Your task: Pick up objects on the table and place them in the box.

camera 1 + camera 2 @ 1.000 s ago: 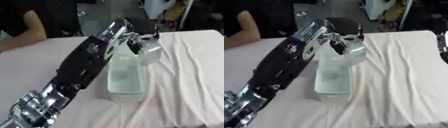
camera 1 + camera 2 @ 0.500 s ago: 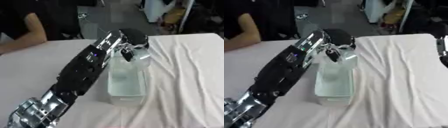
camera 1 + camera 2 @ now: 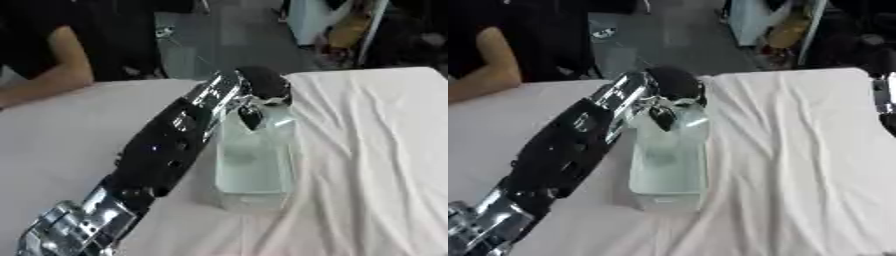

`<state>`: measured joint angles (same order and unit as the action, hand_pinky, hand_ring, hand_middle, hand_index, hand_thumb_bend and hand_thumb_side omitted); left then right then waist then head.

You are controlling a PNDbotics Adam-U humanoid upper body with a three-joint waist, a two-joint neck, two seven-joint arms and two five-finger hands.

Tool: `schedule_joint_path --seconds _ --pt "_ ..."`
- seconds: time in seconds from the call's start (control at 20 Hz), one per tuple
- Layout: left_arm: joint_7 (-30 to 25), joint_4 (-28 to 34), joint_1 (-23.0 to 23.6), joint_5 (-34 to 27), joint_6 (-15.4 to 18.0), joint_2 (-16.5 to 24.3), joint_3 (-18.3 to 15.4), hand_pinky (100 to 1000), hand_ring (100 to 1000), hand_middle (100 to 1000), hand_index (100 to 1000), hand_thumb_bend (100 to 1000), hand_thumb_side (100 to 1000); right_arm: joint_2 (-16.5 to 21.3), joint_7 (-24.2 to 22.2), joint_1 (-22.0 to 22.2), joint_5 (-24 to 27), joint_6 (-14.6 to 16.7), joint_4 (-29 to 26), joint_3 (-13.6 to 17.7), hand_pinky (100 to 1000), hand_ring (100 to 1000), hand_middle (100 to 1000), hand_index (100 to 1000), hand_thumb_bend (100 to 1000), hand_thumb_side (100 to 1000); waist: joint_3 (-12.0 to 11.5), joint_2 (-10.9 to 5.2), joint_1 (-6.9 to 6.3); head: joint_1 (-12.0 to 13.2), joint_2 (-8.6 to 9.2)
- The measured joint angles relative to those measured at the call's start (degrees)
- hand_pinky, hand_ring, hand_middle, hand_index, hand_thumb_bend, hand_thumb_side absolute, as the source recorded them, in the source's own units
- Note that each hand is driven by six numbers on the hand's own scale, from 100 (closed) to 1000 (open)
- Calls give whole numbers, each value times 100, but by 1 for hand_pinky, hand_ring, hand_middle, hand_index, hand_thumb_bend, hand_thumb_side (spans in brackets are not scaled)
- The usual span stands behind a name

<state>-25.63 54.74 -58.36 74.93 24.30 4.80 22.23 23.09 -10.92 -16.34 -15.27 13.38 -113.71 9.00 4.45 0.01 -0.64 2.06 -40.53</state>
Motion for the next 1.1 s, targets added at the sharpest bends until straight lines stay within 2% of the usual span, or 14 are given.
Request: schedule_joint_path --seconds 0.05,0.1,0.15,0.2,0.25,0.3,0.35,0.4,0.45,0.5,0.7,1.1 --pt "20 -11 15 50 18 0 1 100 100 117 200 100 270 0 0 -15 0 0 0 0 705 890 981 1000 100 674 0 1 0 0 0" --pt "38 -27 33 118 37 0 3 356 409 451 502 100 100 0 -1 -21 0 0 0 0 705 890 981 1000 100 674 0 1 0 0 0" --pt "28 -52 46 214 54 0 7 356 409 451 502 100 100 0 -1 -21 0 0 0 0 705 890 981 1000 100 674 0 1 0 0 0" --pt "-9 -82 68 331 75 0 12 722 726 719 753 423 293 0 -1 -21 0 0 0 0 705 890 981 1000 100 674 0 1 0 0 0" --pt "-59 -116 98 445 106 0 18 697 703 701 737 400 269 0 -1 -21 0 0 0 0 705 890 981 1000 100 674 0 2 1 0 0" --pt "-110 -139 124 542 144 1 18 882 852 836 869 675 578 0 -1 -21 0 0 0 0 705 890 981 1000 100 674 0 2 1 0 0" --pt "-153 -167 149 626 186 1 18 913 874 854 885 743 659 0 -1 -21 0 0 0 0 705 890 981 1000 100 674 0 3 1 0 0" --pt "-183 -175 159 689 225 1 16 951 905 881 913 862 787 0 -1 -21 0 0 0 0 705 890 981 1000 100 674 0 3 2 0 0" --pt "-202 -180 164 743 257 1 14 951 905 881 913 862 787 0 -1 -21 0 0 0 0 705 890 981 1000 100 674 0 3 2 0 0" --pt "-214 -188 175 796 282 1 11 986 931 909 929 941 876 0 -1 -21 0 0 0 0 705 890 981 1000 100 673 0 3 2 0 0" --pt "-207 -217 188 964 323 4 -4 1000 945 917 936 956 927 0 -1 -21 0 0 0 0 704 890 981 1000 100 675 0 3 2 0 0" --pt "-147 -242 189 1061 362 7 -36 1000 949 919 941 960 938 0 -1 -21 0 0 0 0 704 890 981 1000 100 676 -2 4 2 0 0"
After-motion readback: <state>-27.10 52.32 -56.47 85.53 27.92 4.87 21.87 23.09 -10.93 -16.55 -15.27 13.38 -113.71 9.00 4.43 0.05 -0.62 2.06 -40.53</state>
